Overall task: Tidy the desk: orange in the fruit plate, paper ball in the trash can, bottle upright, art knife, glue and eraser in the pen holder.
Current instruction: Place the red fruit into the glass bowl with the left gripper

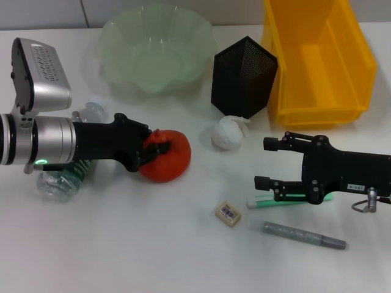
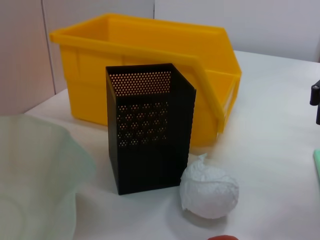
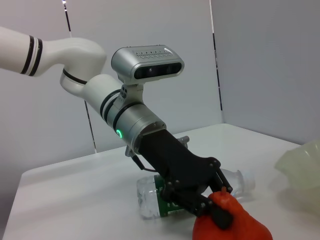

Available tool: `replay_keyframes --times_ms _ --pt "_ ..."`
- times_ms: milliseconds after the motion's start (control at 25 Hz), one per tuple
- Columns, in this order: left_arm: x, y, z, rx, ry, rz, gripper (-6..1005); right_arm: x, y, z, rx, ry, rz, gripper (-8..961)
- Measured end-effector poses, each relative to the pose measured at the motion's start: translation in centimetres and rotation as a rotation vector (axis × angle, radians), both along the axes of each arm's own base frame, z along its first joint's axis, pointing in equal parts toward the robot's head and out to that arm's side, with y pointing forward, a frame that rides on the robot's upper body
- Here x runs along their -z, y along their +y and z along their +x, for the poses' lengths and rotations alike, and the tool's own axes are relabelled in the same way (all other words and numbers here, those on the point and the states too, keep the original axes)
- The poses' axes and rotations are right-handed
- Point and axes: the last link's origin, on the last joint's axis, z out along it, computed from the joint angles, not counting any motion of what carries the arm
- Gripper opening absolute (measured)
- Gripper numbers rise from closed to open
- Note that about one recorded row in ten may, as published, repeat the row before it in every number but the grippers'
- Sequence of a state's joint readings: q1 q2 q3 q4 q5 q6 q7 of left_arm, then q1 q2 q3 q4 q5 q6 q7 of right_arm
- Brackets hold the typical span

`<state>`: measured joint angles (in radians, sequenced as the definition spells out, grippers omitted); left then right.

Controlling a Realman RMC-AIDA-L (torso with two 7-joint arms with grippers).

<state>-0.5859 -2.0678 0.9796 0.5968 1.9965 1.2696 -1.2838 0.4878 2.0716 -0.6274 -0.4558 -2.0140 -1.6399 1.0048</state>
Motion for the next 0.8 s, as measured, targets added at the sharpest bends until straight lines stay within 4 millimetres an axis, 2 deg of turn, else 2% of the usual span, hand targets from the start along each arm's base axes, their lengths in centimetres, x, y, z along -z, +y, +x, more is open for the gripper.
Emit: replay_keyframes --times_ms 240,480,800 --pt "-0.5 0.0 0.7 -0.005 -0.074 0.006 147 0.0 0.0 0.0 -0.001 -0.001 0.001 807" --pt "-3.1 -0.2 2.2 -0.024 -0.359 0.110 124 0.0 0.0 0.0 -0.001 0.000 0.000 807" --pt "-3.8 -1.5 2.9 0.040 -0.583 0.205 68 0.0 0.0 -0.1 -0.002 0.000 0.001 807"
